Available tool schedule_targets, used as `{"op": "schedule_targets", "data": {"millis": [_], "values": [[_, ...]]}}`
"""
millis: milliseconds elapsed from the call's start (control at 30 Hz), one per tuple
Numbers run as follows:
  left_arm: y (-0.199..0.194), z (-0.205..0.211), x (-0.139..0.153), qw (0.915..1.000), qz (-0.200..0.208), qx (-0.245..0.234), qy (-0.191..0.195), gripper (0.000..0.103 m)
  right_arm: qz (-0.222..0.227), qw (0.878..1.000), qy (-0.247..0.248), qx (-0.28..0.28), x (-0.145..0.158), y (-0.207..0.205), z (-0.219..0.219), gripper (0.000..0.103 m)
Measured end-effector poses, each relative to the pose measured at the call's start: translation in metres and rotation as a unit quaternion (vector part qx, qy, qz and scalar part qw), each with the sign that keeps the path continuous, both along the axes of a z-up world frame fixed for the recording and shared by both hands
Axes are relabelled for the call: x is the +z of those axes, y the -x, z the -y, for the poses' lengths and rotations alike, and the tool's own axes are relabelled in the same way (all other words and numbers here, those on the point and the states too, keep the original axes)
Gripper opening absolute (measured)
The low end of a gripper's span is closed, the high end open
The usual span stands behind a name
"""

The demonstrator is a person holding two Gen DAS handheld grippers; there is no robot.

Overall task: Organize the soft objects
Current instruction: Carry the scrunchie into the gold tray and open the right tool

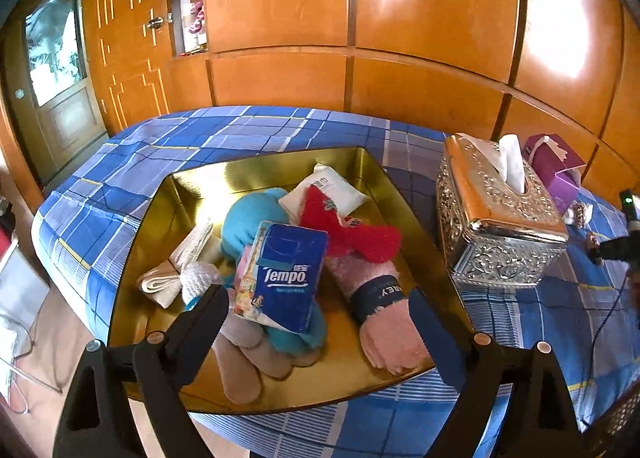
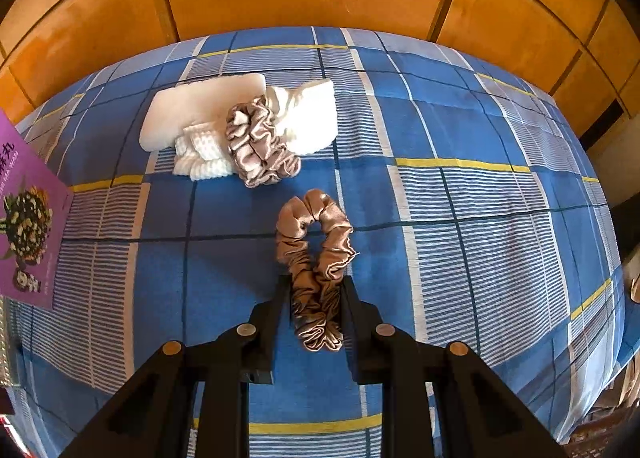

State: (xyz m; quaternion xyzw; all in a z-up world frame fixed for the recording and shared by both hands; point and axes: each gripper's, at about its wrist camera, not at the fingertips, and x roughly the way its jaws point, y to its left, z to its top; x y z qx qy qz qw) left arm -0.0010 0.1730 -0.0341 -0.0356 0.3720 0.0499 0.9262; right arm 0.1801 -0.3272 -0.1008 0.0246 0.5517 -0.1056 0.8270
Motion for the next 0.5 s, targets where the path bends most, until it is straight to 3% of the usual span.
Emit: {"op": "schedule_targets", "data": {"millis": [200, 500], "values": [[0.003, 0.004, -0.001, 0.9999, -0.001, -0.014, 0.002, 0.092, 0.018, 1.0, 0.009, 0.018, 0.03, -0.016, -0.015, 0.022], [0.005, 0.008, -0.002, 0.9997, -0.001, -0.025, 0.003, 0.092, 0.099, 0.992, 0.035, 0.07, 0.123, -0.05, -0.056, 0.022]]}}
